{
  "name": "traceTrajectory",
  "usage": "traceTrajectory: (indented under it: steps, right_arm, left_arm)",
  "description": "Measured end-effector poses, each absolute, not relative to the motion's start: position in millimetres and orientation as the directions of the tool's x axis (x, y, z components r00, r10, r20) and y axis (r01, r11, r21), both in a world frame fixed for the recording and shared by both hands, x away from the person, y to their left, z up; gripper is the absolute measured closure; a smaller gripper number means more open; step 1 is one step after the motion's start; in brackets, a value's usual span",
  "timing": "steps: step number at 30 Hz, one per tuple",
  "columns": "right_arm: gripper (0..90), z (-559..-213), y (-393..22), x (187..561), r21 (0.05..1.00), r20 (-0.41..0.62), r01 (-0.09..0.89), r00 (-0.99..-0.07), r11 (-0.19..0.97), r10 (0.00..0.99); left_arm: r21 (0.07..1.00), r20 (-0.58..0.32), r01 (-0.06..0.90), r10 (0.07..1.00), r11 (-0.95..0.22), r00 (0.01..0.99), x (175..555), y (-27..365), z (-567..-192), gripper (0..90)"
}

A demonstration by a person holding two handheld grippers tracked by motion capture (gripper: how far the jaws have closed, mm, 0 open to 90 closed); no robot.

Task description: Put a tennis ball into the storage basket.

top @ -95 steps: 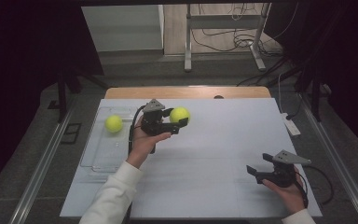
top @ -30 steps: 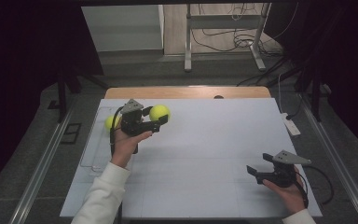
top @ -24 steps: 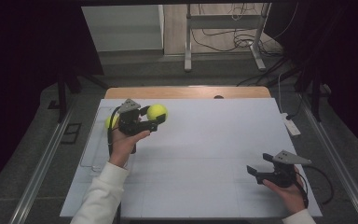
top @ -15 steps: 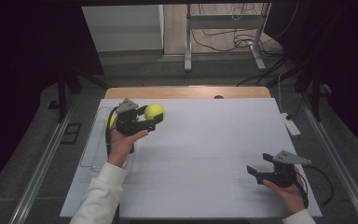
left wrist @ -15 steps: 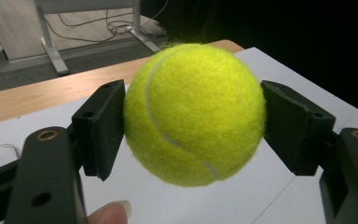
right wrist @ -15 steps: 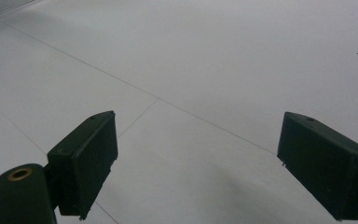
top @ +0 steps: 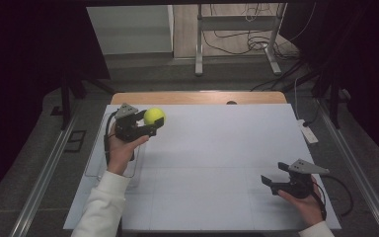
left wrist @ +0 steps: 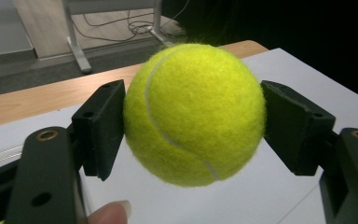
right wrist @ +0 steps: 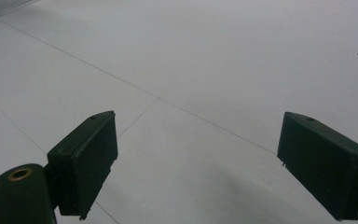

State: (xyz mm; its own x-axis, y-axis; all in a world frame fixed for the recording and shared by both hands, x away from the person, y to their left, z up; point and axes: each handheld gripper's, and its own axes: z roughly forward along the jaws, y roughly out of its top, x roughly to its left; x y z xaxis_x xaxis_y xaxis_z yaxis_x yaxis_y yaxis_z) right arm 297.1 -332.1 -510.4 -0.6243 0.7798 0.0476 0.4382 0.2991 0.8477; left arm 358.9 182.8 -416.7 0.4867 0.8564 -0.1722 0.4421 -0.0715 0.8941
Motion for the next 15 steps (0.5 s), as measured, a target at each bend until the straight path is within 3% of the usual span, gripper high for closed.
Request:
traceTrajectory:
  steps: [15]
  right_arm:
    - [12.6,-510.0,-332.6,296.8,0.848,0.048,0.437,-0.626,0.299,0.779]
  left_arm:
    - [0.889,-0.17,0.455,0.889,-0.047,0.425,358.2,206.7,-420.3,27.3]
